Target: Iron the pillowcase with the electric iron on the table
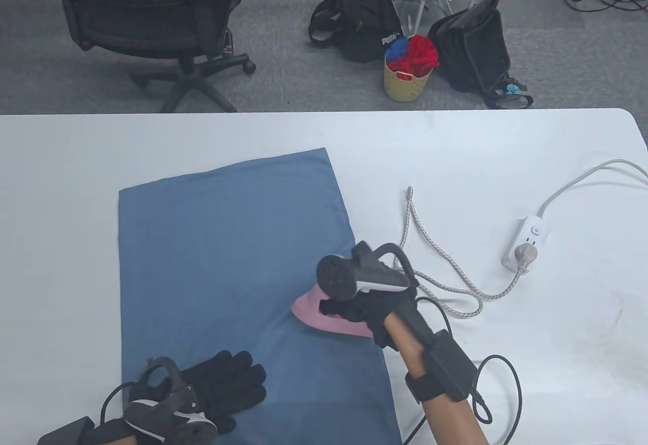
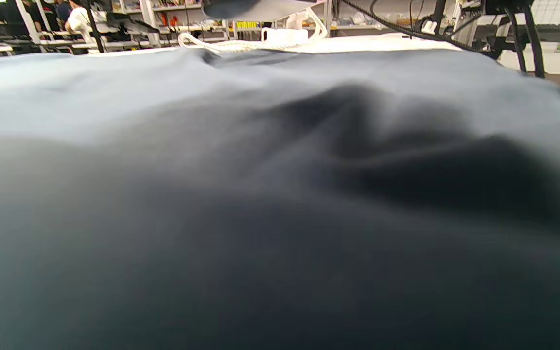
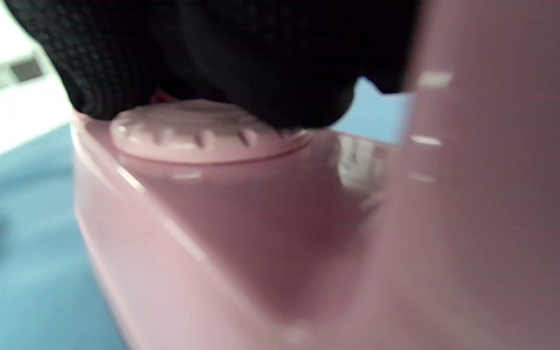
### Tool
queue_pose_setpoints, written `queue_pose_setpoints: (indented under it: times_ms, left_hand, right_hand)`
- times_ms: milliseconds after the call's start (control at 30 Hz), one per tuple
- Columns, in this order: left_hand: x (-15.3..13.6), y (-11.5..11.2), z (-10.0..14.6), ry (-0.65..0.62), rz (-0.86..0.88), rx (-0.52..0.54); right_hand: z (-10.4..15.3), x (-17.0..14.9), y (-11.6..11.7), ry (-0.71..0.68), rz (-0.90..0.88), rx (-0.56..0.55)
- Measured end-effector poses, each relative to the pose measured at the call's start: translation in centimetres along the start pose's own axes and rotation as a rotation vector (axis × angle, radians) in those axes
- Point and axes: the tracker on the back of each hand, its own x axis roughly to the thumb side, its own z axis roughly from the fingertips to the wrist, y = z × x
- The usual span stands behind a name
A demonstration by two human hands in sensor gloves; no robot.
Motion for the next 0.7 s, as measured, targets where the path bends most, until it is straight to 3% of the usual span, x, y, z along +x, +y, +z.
queue_pose_setpoints:
  times_ms: [100, 267, 433, 700]
  left_hand:
    - [0.3, -0.3, -0.2, -0.025, 0.008, -0.017]
    - [0.3, -1.0, -0.6, -0.052, 0.043, -0.067]
    - [0.2, -1.9, -1.0, -0.043, 0.099, -0.163]
    - [0.3, -3.2, -1.2, -0.036, 0.118, -0.284]
  right_hand:
    - [-1.6, 1.9, 1.3, -0.082, -0.048, 0.082]
    - [-2.4, 2.6, 2.5, -0.102, -0.030, 0.059]
    - [-2.0, 1.9, 2.9, -0.035, -0.035, -0.006]
    - [-1.8, 0.0, 2.9, 0.058, -0.064, -0.012]
